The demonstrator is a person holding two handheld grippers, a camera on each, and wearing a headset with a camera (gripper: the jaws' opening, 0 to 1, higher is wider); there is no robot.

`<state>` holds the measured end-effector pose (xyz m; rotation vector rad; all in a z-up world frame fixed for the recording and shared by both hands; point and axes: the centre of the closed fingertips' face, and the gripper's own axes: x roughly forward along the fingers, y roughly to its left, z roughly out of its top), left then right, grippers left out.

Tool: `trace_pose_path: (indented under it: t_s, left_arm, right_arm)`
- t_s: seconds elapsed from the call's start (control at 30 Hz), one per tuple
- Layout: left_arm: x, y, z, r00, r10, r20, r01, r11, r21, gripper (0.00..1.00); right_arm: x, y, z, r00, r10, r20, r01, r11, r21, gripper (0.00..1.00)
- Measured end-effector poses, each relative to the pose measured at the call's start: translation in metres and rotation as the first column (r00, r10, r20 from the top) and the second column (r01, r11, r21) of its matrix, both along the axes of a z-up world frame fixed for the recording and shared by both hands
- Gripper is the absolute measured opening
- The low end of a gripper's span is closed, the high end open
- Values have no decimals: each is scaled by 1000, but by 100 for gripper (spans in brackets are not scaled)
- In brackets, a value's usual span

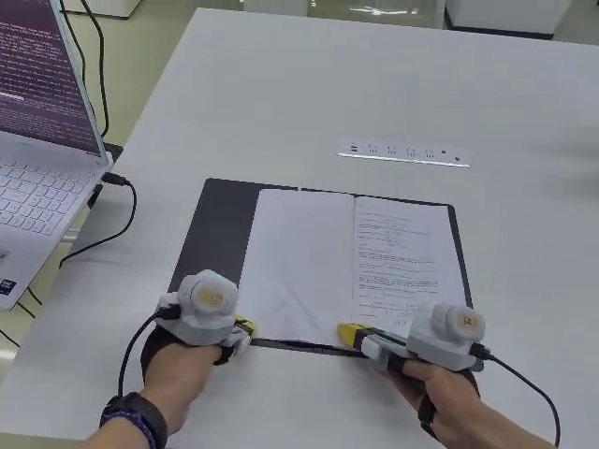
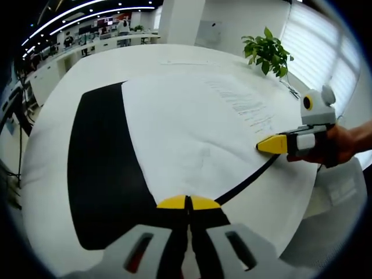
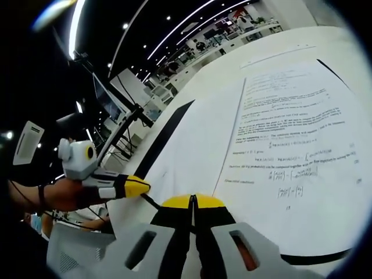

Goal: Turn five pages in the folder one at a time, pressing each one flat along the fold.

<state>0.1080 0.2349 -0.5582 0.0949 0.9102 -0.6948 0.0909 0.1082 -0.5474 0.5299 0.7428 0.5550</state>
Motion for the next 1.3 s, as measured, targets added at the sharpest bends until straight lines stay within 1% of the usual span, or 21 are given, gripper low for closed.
trace_pose_path:
  t_s: [0.23, 0.3, 0.4, 0.47, 0.6, 0.63, 0.73, 0.83, 0.93, 1.03, 1.07, 1.13, 1.23, 1.3]
  left_arm:
    - [-1, 1, 0, 999, 41, -17, -41, 999, -7, 0]
    - [-1, 2, -1, 998, 60, -10, -60, 998, -4, 0]
    - [-4, 1, 0, 998, 58, 15, -58, 998, 12, 0]
    - [-6, 2, 0, 998, 60, 15, -61, 998, 10, 0]
    - [-9, 3, 1, 997, 74, 1, -74, 997, -7, 0]
    - [-10, 2, 4, 997, 74, 3, -74, 997, -20, 1]
    - [-11, 1, 9, 998, 69, 11, -69, 997, -31, 4]
    - [-12, -3, 18, 998, 58, 27, -57, 998, -41, 7]
    - [-13, -7, 22, 998, 47, 36, -45, 998, -52, 10]
    - [-15, -12, 29, 998, 36, 42, -34, 997, -63, 12]
    - [-15, -15, 31, 998, 35, 45, -32, 997, -73, 13]
    - [-16, -18, 36, 998, 37, 49, -33, 996, -85, 15]
    - [-18, -23, 45, 998, 37, 58, -31, 994, -102, 17]
    - [-18, -24, 49, 997, 39, 66, -32, 993, -112, 18]
  right_arm:
    - [-2, 0, -1, 1000, -5, -8, 5, 1000, -1, 0]
    - [-2, 0, -1, 1000, -4, -9, 4, 1000, -7, 0]
    - [-3, -1, 0, 1000, -6, -17, 6, 1000, -7, 0]
    - [-4, -1, 0, 1000, -5, -21, 5, 1000, -8, 0]
    - [-5, -1, 2, 1000, 1, -22, -1, 1000, -15, 0]
    - [-5, -1, 2, 1000, -2, -26, 2, 1000, -13, 0]
    - [-6, -4, 6, 1000, -6, -21, 5, 1000, -12, 0]
    - [-6, -8, 14, 1000, -10, -3, 10, 1000, -11, 2]
    - [-5, -12, 19, 1000, -15, 14, 15, 1000, -19, 4]
    - [-4, -17, 22, 999, -35, 24, 36, 999, -34, 9]
    - [-3, -19, 25, 998, -53, 35, 54, 998, -37, 12]
    - [-3, -21, 27, 996, -74, 41, 75, 997, -35, 15]
    - [-6, -22, 29, 995, -93, 40, 95, 995, -43, 18]
    - [-11, -23, 26, 996, -92, 22, 93, 994, -54, 18]
